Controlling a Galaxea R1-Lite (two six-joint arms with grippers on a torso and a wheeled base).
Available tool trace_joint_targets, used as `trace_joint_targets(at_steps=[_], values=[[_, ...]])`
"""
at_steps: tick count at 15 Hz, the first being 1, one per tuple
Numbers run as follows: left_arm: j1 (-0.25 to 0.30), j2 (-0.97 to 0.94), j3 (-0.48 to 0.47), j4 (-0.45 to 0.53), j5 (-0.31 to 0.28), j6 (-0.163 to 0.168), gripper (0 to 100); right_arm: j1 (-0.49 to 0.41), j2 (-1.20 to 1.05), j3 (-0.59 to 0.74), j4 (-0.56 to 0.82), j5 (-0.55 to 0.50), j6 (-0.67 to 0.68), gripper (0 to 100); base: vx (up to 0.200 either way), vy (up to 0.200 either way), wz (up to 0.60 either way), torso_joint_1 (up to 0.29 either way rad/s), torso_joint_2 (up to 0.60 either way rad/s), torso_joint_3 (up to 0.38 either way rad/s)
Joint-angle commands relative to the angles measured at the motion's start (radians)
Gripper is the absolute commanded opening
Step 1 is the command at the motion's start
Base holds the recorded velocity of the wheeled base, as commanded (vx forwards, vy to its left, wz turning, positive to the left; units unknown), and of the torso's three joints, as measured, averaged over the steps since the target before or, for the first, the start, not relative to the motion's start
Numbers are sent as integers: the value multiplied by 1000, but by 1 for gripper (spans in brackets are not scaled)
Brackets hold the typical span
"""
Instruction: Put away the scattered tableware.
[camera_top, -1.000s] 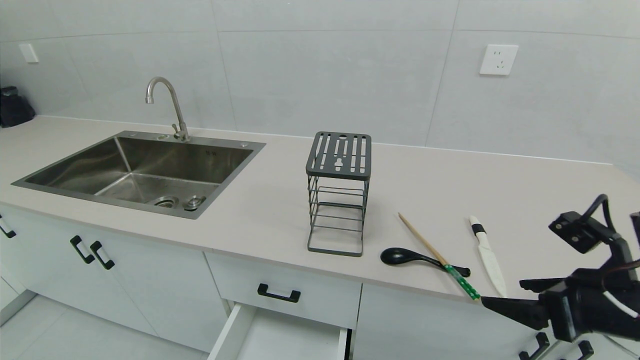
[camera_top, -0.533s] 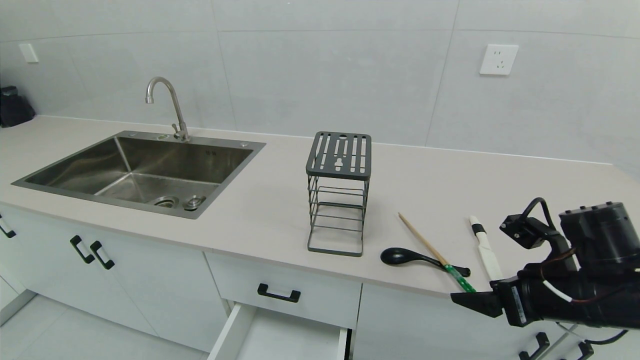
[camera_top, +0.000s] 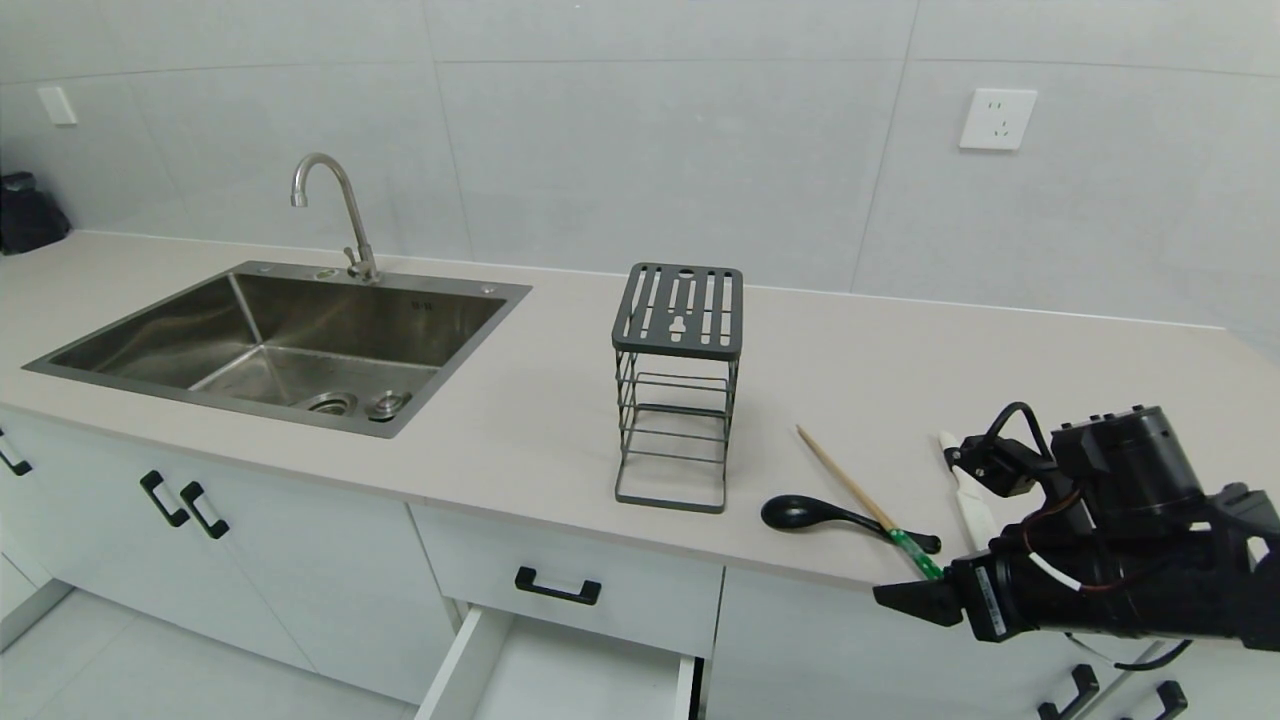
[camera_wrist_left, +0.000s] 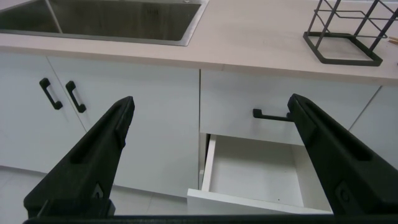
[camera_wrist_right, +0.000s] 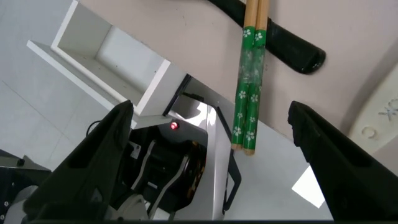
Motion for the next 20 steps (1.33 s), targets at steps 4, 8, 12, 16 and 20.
trace_joint_targets(at_steps=[4,8,12,16,20], values=[[0,1,0,0,0,0,100,22,29,-8,-3,0,1,100,0,0,0,0,0,0],[0,1,0,0,0,0,100,28,78,-16,-81,-18,3,100,0,0,0,0,0,0],[0,1,0,0,0,0,100,67,92,-17,-96,-53,66,100,0,0,0,0,0,0],[0,1,0,0,0,0,100,74,97,-28,-96,-103,95,0,0,0,0,0,0,0],[0,1,0,0,0,0,100,77,144,-46,-89,-198,150,0,0,0,0,0,0,0]])
